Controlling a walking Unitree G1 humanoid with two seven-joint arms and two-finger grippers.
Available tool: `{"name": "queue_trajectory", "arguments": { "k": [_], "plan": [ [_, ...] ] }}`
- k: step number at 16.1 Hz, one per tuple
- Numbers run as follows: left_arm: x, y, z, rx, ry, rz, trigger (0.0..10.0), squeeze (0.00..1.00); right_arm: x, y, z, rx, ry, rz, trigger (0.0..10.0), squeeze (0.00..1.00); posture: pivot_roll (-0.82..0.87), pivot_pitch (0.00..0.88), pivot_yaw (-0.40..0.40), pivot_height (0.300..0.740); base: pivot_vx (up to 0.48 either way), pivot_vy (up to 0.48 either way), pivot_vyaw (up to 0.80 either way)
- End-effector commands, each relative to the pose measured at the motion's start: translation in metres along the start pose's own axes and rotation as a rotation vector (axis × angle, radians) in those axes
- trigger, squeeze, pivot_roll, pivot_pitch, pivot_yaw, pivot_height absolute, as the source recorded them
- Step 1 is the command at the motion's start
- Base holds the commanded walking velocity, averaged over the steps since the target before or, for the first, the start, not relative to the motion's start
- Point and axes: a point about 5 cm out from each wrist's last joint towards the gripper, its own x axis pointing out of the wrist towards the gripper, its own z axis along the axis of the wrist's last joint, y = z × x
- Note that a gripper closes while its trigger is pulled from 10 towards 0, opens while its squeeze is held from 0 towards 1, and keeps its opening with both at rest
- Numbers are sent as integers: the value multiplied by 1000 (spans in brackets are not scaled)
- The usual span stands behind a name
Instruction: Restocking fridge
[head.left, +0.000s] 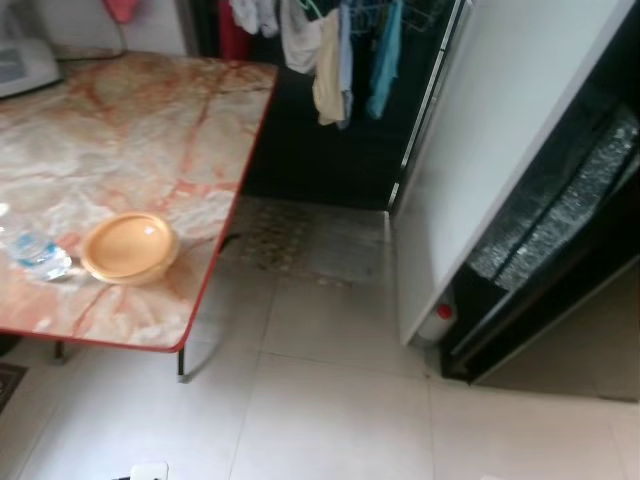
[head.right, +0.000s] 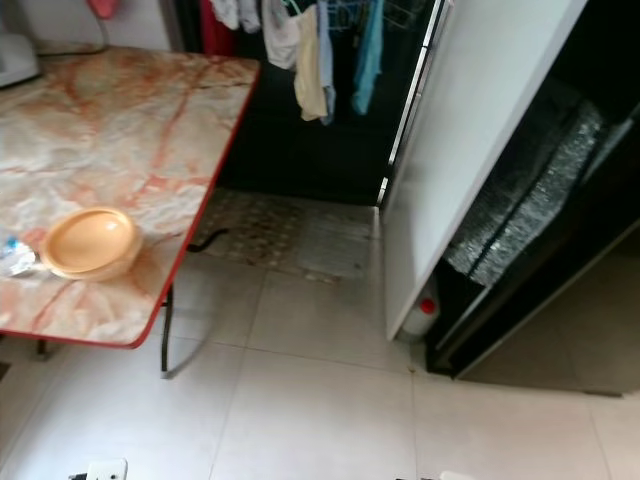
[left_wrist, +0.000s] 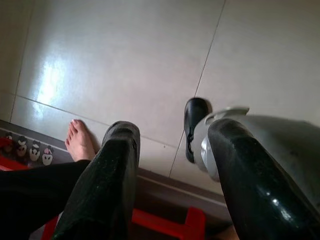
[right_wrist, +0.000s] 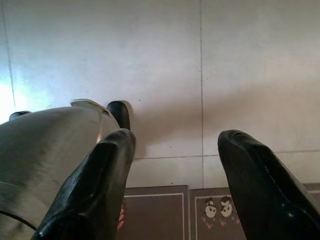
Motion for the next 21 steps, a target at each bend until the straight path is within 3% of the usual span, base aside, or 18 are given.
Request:
{"name": "queue_trajectory", "arguments": {
  "k": [1, 5, 6, 7, 9, 12, 15, 19, 21],
  "plan": [
    [-2, 2, -6, -22, 11, -5, 10000, 0, -1, -1, -7, 28, 13, -9, 10000, 0, -30, 103, -66, 740, 0, 0, 0],
    [-4, 1, -4, -52, -63, 38, 10000, 0, -2, -4, -8, 50, 8, -17, 10000, 0, -39, 102, -64, 740, 0, 0, 0],
    [1, 17, 38, -37, -264, 61, 10000, 0, -2, -4, -9, 50, 10, -19, 10000, 0, -38, 102, -61, 740, 0, 0, 0],
    [-1, 21, 68, 4, -421, 70, 10000, 0, -3, -5, -10, 51, 12, -22, 10000, 0, -34, 100, -57, 740, 0, 0, 0],
    [-11, 19, 86, -4, -553, 87, 10000, 0, -3, -5, -12, 54, 15, -22, 10000, 0, -29, 98, -52, 740, 0, 0, 0],
    [-18, 25, 93, -22, -607, 47, 10000, 0, -4, -4, -15, 51, 21, -19, 10000, 0, -7, 100, -41, 740, 0, 0, 0],
    [-20, 27, 85, -8, -601, 32, 10000, 0, -4, -3, -16, 45, 24, -10, 10000, 0, -15, 104, -23, 740, 0, 0, 0],
    [-54, 21, 83, 37, -670, -83, 10000, 0, -4, 1, -20, 56, 28, -6, 10000, 0, -26, 98, 24, 740, 0, 0, 0],
    [-71, 25, 84, 84, -712, -88, 10000, 0, -4, 2, -21, 67, 29, -7, 10000, 0, -33, 100, 34, 740, 0, 0, 0]
  ]
}}
